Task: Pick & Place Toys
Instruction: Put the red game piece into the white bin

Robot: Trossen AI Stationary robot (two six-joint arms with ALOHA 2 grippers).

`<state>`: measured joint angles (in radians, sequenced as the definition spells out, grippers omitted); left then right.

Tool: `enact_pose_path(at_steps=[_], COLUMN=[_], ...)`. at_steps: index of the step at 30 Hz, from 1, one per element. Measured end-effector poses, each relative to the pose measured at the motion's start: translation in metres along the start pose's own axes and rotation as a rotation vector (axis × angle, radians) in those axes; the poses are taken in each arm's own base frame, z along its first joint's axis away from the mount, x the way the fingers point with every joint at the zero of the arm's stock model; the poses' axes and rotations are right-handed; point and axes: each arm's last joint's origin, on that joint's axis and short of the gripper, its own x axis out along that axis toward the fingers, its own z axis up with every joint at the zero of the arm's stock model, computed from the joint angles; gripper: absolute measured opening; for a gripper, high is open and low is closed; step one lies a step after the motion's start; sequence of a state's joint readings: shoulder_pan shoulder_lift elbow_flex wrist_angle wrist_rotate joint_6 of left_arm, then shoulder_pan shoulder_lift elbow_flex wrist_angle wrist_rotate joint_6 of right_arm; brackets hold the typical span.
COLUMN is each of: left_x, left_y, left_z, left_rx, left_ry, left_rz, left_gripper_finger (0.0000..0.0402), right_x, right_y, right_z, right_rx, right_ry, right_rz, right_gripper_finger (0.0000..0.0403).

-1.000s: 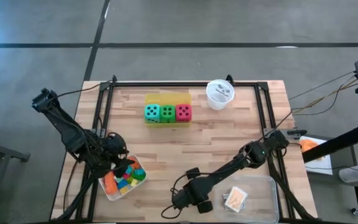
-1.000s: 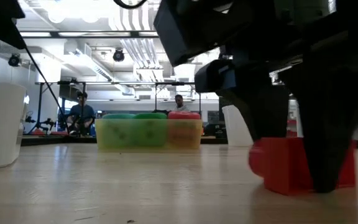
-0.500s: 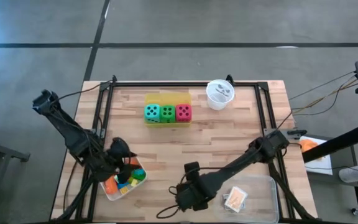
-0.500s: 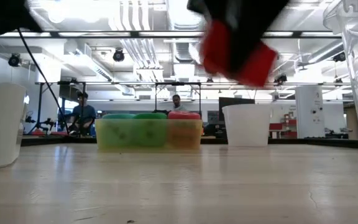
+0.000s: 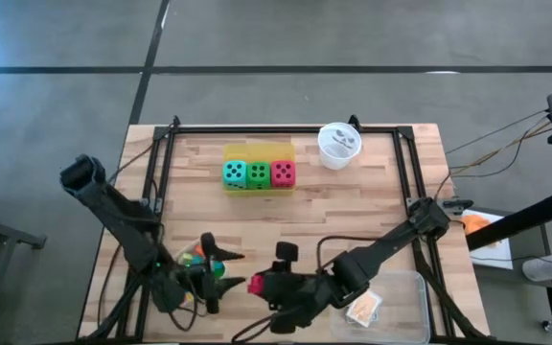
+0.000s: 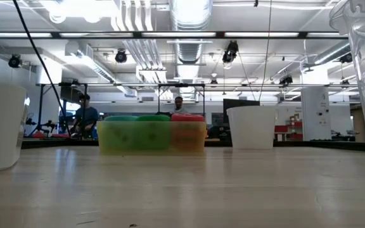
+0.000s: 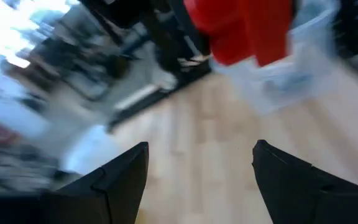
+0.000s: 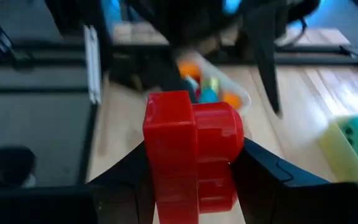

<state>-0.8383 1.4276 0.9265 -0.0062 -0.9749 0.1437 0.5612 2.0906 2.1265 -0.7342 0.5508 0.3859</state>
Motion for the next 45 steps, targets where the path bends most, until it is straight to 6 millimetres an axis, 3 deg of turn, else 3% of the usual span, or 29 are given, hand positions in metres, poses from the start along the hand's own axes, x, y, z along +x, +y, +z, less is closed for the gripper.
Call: enact_pose_path(at_steps=[3, 7, 18, 22, 37, 41, 45], left_x=[0.009, 0.015, 0.003, 0.002, -0.001, -0.002, -0.002], left_y=[-0.010, -0.016, -0.005, -0.005, 0.003, 0.003, 0.003], left_z=[0.006, 0.017, 0.037, 0.042, 0.058, 0.060, 0.061], left_rx=[0.088, 0.042, -0.186, -0.228, -0.269, -0.276, -0.273], left_ry=[-0.002, -0.028, -0.115, -0.157, -0.283, -0.309, -0.331], left_rz=[0.103, 0.125, 0.053, -0.020, -0.010, -0.032, -0.066], left_gripper_finger=[0.0274, 0.0274, 0.0274, 0.0274, 0.0273, 0.0248, 0.0187], right_x=[-0.003, -0.001, -0.002, -0.002, -0.003, -0.003, -0.004], right_y=[-0.003, -0.006, -0.003, -0.004, 0.000, 0.002, 0.003], right_z=[0.010, 0.015, 0.018, 0.019, 0.034, 0.036, 0.037], right_rx=[0.007, -0.052, -0.179, -0.214, -0.220, -0.217, -0.217], right_ry=[-0.060, -0.094, -0.131, -0.150, -0.291, -0.316, -0.326], right_rz=[0.016, 0.013, 0.002, -0.040, -0.017, 0.021, 0.043], right_gripper_finger=[0.0154, 0.0154, 0.0154, 0.0154, 0.0154, 0.0154, 0.0154])
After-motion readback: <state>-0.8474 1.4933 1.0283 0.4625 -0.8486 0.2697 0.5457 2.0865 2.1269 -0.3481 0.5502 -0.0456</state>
